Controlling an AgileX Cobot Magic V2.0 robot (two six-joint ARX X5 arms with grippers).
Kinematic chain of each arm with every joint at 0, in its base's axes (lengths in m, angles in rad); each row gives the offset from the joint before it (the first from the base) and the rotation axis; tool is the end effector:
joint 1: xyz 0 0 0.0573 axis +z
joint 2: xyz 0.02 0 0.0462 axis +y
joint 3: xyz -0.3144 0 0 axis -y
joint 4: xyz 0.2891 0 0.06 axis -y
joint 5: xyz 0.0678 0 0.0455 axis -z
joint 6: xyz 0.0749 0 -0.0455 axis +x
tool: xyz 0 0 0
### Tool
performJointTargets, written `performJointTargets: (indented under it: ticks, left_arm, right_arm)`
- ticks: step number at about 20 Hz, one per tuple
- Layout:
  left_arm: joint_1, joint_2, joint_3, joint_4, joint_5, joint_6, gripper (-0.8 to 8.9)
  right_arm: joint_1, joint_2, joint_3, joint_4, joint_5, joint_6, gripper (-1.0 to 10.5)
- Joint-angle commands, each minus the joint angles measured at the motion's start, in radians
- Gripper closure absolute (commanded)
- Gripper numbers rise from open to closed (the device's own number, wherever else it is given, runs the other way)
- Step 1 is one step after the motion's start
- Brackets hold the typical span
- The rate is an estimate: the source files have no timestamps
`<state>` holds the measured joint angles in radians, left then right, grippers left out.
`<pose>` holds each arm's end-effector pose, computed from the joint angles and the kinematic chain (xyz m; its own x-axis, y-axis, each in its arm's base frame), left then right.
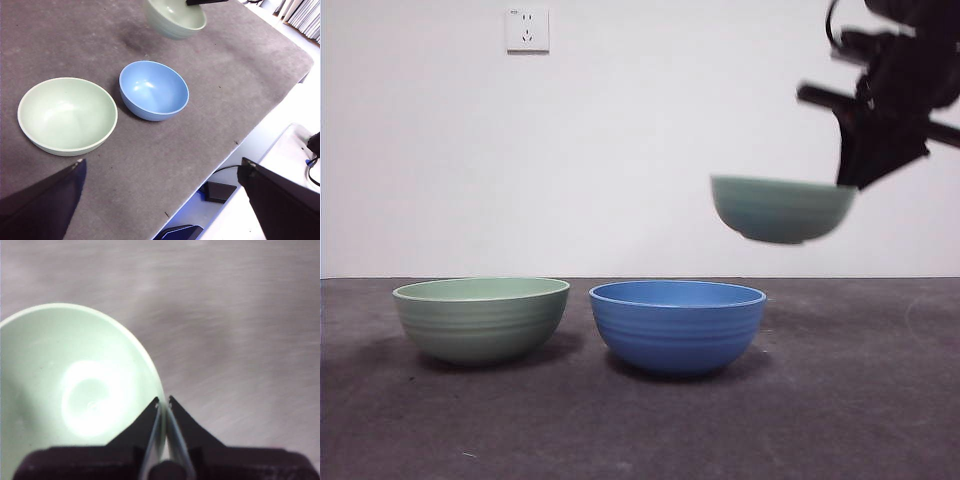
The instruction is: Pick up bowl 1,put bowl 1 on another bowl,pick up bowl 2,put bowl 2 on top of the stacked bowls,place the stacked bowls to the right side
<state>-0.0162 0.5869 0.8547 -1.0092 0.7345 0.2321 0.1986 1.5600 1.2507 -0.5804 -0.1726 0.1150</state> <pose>0.1113 -0.0520 0.3286 0.5364 -0.6790 -0.5012 0.6480 0.7119 -0.2708 0.3890 0.0914 0.2770 0.5742 0.2907 -0.7653 -0.2110 0.9558 0.2048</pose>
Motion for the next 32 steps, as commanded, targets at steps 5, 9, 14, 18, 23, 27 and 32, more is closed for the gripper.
performJointTargets:
  ticks: [5, 9, 14, 18, 23, 27, 32]
  left_arm:
    - [-0.004, 0.000, 0.003, 0.006, -0.002, -0.003, 1.88]
    - [-0.004, 0.000, 0.003, 0.005, -0.002, -0.003, 1.88]
    - [-0.004, 0.000, 0.003, 0.005, -0.002, -0.003, 1.88]
    - [-0.004, 0.000, 0.003, 0.005, -0.002, -0.003, 1.88]
    - [-0.004, 0.000, 0.003, 0.005, -0.002, -0.003, 1.88]
    - [-0.004, 0.000, 0.003, 0.007, -0.026, -0.004, 1.88]
    - [-0.005, 0.062, 0.003, 0.066, -0.053, -0.057, 1.88]
  right_arm:
    - [0.173, -0.019, -0.002, -0.095, -0.009, -0.019, 9.6]
    - [0.251, 0.022, -0.002, -0.091, 0.036, -0.019, 9.6]
    - [0.287, 0.106, -0.006, -0.076, 0.049, -0.019, 9.6]
    - [0.307, 0.155, -0.006, -0.052, 0.055, -0.020, 9.6]
    - [0.314, 0.181, -0.006, -0.050, 0.077, -0.039, 9.6]
    - [0.315, 0.181, -0.006, -0.061, 0.071, -0.038, 7.4]
    - [0.328, 0.155, -0.006, -0.055, 0.067, -0.038, 6.9]
